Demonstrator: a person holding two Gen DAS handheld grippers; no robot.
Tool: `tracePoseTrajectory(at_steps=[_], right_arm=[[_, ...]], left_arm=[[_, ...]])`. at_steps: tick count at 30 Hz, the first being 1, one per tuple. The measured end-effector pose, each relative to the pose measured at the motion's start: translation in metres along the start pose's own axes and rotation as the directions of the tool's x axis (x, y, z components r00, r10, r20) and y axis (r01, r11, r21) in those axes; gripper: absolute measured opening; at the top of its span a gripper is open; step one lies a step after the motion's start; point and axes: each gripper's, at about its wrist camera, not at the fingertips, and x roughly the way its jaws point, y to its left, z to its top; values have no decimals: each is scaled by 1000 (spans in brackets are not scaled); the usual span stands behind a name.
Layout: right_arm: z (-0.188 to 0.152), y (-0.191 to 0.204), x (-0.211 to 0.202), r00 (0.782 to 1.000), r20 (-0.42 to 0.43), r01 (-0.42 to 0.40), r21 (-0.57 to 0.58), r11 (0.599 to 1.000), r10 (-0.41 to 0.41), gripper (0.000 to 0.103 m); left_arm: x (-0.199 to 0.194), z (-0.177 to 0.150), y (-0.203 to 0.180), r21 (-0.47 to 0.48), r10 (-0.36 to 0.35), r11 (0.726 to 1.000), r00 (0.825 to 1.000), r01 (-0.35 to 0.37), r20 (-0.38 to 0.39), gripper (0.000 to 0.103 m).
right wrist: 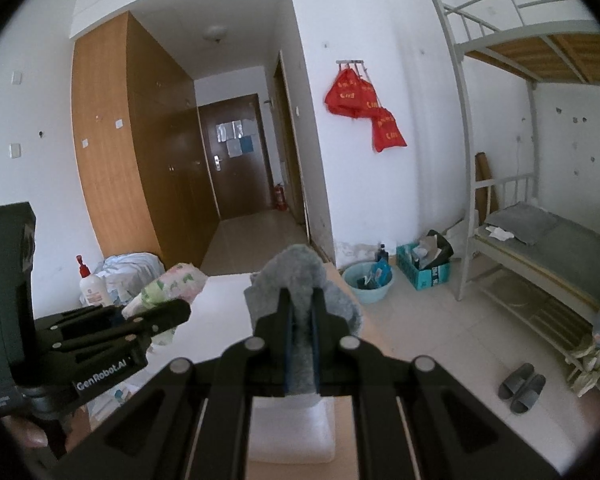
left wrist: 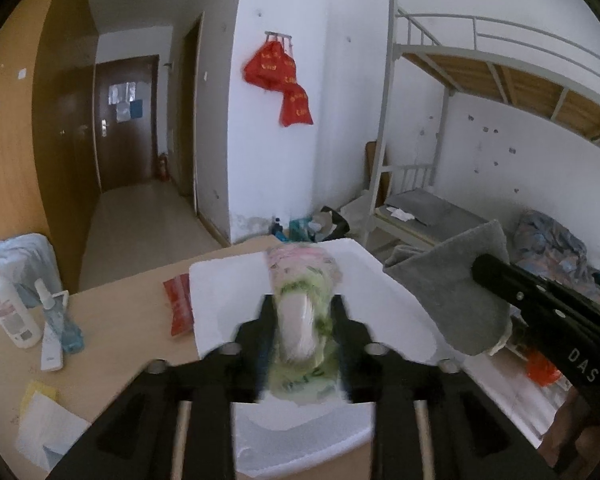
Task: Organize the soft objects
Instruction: 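Open the left tool over the box while the right tool drops the grey cloth inside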
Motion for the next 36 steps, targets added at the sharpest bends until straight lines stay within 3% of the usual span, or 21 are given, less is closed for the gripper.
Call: tracePoseTrajectory(at_steps=[1, 3, 6, 16, 23, 36], right_arm=[[0, 0, 0, 1000, 1, 0, 1, 1000, 0, 10], [1, 0, 0, 1000, 3, 2, -1, 1000, -2, 10], [1, -1, 1, 1000, 5, 3, 1, 1000, -3, 10], [1, -1, 7, 1000, -5, -7, 2, 1000, 7, 10], [2, 3, 19, 999, -16, -34, -13, 999, 34, 10], [2, 15, 41, 996, -48, -79, -37, 996, 77, 10]], left_arm=[[0, 0, -1, 2, 0, 1000, 1000, 0, 1, 63], [-2, -1, -2, 7, 9, 1000, 1000, -9, 14, 83], [-9, -1, -5, 19, 32, 999, 998, -34, 57, 93], [-15, 0, -4, 38, 76, 996, 995, -78, 60, 94], [-28, -1, 10, 9, 129, 991, 989, -130, 74, 94], [-52, -3, 42, -72, 158, 986, 981, -151, 110, 99]])
